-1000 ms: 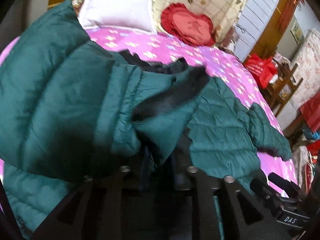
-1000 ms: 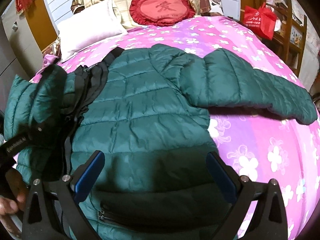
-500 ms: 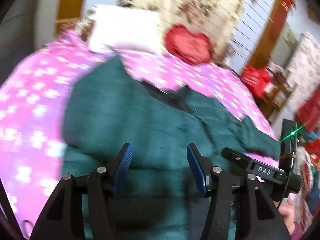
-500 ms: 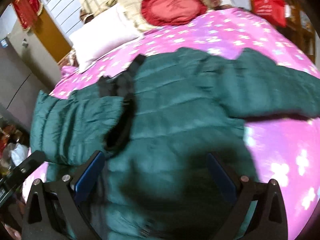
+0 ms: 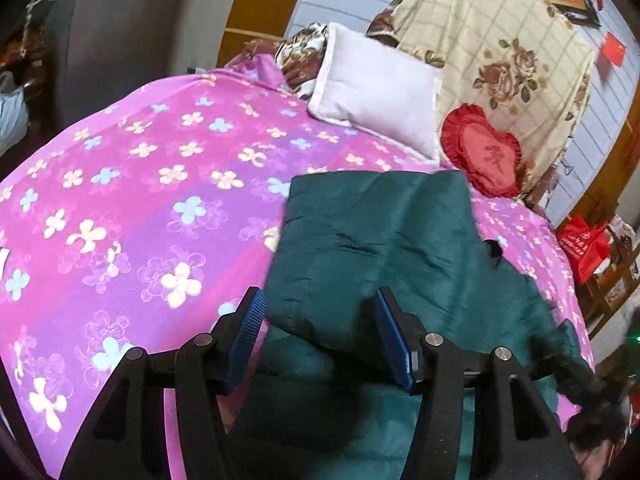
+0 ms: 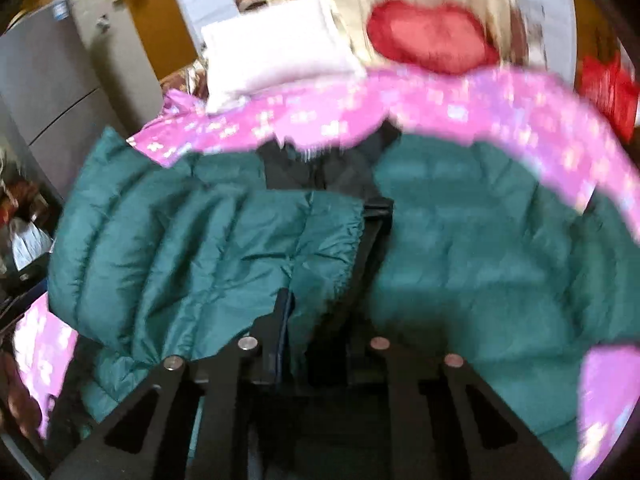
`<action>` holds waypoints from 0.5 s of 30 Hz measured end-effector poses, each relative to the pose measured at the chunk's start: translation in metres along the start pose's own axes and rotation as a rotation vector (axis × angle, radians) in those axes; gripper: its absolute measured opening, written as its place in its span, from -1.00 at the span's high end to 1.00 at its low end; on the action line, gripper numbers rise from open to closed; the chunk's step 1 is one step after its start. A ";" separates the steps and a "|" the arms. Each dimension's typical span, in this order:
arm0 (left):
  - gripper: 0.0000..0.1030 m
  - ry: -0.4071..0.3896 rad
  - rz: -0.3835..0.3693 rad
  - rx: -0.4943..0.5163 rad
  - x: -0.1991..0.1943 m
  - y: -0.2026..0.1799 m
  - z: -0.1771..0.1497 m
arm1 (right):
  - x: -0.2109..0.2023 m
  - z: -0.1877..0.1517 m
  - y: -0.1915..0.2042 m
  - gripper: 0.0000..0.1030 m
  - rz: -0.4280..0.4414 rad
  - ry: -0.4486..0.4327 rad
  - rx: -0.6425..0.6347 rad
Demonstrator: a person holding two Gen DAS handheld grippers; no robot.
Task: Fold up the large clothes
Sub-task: 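Fold the held sleeve across the jacket body with the left gripper and release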
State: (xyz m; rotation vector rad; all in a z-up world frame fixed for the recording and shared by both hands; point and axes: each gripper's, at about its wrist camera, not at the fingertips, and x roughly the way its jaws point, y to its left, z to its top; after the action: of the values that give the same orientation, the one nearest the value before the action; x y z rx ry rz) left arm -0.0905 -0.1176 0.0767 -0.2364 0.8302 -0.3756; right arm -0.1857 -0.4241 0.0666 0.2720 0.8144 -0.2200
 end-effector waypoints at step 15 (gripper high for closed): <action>0.28 0.037 0.042 0.107 0.030 -0.027 -0.008 | 0.007 0.015 -0.095 0.07 -0.214 0.007 0.127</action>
State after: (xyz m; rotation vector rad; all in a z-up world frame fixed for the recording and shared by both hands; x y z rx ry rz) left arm -0.0846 -0.1551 0.0608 -0.1124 0.8479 -0.3850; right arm -0.1989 -0.5187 0.0562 0.3044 0.8376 -0.4731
